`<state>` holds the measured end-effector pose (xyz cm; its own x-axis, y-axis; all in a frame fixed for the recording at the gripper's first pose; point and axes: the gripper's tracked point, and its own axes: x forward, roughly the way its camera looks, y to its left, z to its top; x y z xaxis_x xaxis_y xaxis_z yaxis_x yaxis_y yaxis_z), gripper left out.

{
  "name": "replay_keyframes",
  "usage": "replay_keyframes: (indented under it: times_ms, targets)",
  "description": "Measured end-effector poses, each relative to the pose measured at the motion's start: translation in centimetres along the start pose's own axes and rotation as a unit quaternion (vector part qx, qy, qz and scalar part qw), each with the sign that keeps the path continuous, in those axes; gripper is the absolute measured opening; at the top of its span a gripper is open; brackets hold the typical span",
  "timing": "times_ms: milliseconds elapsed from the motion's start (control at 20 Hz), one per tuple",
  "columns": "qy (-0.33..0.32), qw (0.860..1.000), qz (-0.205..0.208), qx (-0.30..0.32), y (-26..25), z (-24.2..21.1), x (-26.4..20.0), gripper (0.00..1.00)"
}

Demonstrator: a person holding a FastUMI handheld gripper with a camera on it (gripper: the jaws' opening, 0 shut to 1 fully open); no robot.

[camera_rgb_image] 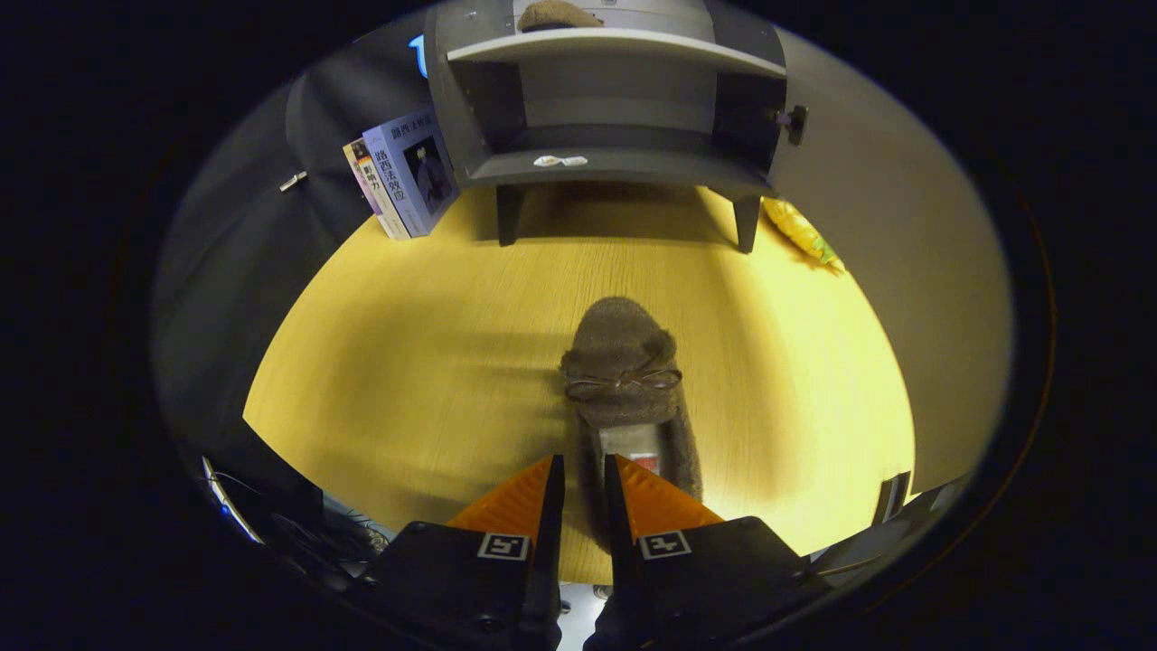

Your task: Open the shoe cabinet door, grab the shoes and put them into the shoe cabinet, then close the shoe cabinet door.

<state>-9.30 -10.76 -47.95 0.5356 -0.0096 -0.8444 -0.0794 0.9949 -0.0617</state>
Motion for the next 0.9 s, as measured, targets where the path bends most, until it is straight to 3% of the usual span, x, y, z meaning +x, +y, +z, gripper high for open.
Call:
replay_keyframes:
  times_ms: [250, 500, 900]
  targets:
    - [0.001, 1.000, 0.011, 0.001, 0.3, -0.7, 3.7, 0.30]
    - [-0.039, 0.999, 0.022, 0.026, -0.4, 1.5, 5.9, 0.29]
    - [-0.109, 0.994, -0.008, -0.014, -0.6, 4.8, 8.7, 0.25]
